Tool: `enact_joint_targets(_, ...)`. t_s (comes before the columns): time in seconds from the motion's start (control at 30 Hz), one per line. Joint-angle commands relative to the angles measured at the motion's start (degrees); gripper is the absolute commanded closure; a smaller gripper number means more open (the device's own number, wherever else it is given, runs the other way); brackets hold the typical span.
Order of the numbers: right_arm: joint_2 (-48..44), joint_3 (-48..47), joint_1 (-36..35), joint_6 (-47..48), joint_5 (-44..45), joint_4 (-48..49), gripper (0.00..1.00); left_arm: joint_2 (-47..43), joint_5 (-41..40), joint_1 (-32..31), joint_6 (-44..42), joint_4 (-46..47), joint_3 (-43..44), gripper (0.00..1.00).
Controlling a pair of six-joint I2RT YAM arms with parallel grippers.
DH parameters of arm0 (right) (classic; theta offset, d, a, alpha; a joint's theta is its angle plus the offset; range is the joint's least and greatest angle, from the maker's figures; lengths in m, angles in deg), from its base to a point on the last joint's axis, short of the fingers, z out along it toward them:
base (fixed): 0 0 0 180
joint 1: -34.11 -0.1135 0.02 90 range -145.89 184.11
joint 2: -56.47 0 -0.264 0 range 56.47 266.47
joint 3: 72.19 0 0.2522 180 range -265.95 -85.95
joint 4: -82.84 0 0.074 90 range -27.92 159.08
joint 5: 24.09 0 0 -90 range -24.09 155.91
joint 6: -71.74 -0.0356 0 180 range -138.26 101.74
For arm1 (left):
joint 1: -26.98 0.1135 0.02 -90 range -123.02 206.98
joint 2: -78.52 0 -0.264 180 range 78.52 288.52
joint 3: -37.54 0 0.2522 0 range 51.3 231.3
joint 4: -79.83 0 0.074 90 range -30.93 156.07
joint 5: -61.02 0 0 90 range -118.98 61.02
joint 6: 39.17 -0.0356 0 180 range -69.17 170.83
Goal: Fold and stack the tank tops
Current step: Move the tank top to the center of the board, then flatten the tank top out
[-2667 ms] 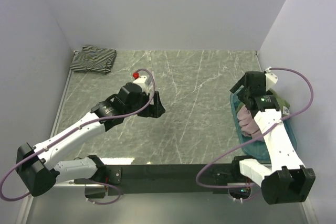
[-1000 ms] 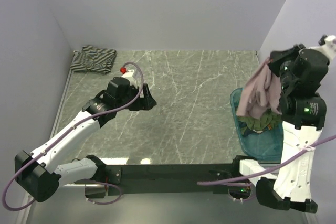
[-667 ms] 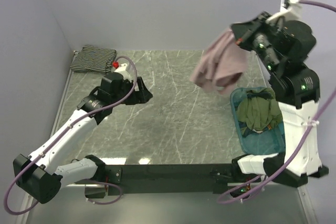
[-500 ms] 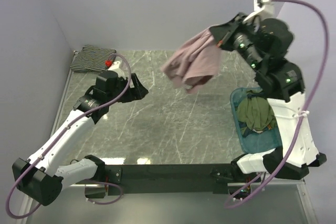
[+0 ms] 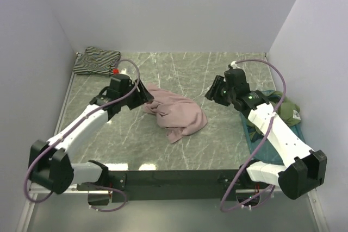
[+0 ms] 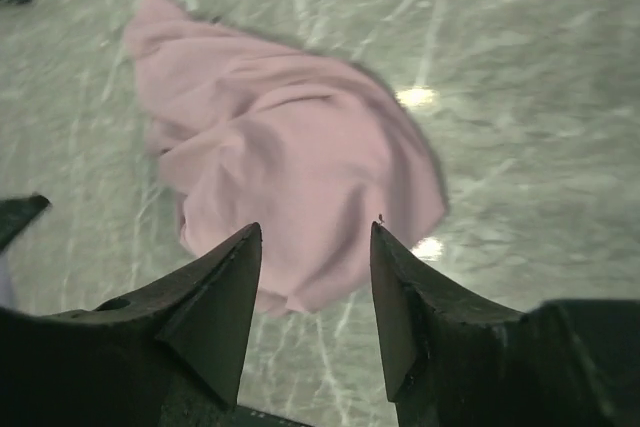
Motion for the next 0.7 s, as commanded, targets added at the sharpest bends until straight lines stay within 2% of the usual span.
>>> enact_joint_targets(0.0,-3.72,-0.33,-0.41,0.57,2.62,2.3,0.45,1.83,-0.22,0.17,4.38,3.33,-3.75,0.37)
enact_joint_targets(0.07,-3.28,1.43,-2.34,0.48,2.36,2.65,0.45,2.71,-2.86,0.17,5.18,3.59,-4.9,0.4)
enact_joint_targets(0.2,-1.0,8.62,-12.43,-3.99,3.5,6.85,0.46,7.36,-5.34,0.43,7.98,6.49,-5.27,0.43)
enact_joint_targets(0.33,1.63,13.74,-20.08,-8.65,5.78,10.03,0.47,13.86,-2.89,0.35,10.1,10.97,-4.03,0.43)
enact_joint_targets(0.43,4.0,15.07,-25.45,-10.94,8.07,11.35,0.47,15.54,-0.69,0.26,10.8,13.87,-3.42,0.43)
enact_joint_targets(0.53,6.82,15.24,-28.1,-11.56,10.44,12.4,0.46,15.72,-1.03,-0.61,10.37,14.76,-3.15,0.43)
enact_joint_targets(0.67,11.39,15.69,-28.19,-11.12,10.62,16.27,0.46,17.3,-2.61,-1.23,10.63,13.35,-2.28,0.41)
